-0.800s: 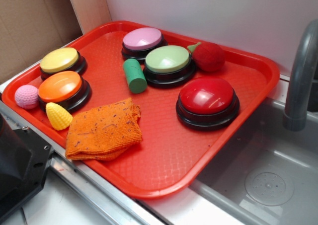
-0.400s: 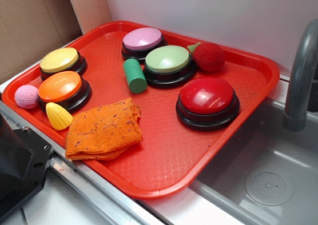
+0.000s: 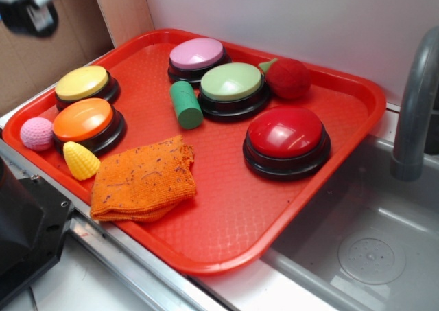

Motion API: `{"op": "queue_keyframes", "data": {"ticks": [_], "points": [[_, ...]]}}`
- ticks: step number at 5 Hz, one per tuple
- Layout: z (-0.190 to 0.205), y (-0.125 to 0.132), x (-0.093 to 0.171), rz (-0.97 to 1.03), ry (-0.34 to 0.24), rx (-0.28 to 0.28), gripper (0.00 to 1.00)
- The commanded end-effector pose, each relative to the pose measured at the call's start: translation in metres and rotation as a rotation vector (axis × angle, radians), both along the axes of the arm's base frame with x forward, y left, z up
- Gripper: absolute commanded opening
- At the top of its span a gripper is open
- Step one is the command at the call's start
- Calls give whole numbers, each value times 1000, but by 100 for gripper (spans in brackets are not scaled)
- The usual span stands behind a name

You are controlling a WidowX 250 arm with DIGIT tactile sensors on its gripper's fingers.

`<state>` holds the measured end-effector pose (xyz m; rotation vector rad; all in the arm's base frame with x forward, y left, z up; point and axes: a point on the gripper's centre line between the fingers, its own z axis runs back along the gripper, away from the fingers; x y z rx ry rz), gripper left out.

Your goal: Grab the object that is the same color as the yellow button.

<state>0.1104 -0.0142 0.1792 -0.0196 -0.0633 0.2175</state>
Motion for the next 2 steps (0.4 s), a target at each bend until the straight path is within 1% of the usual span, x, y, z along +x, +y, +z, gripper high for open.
{"op": "queue_keyframes", "data": {"ticks": [1, 2], "points": [[-46, 23, 1, 136, -13, 19, 100], [-66, 36, 4, 181, -10, 13, 100]]}}
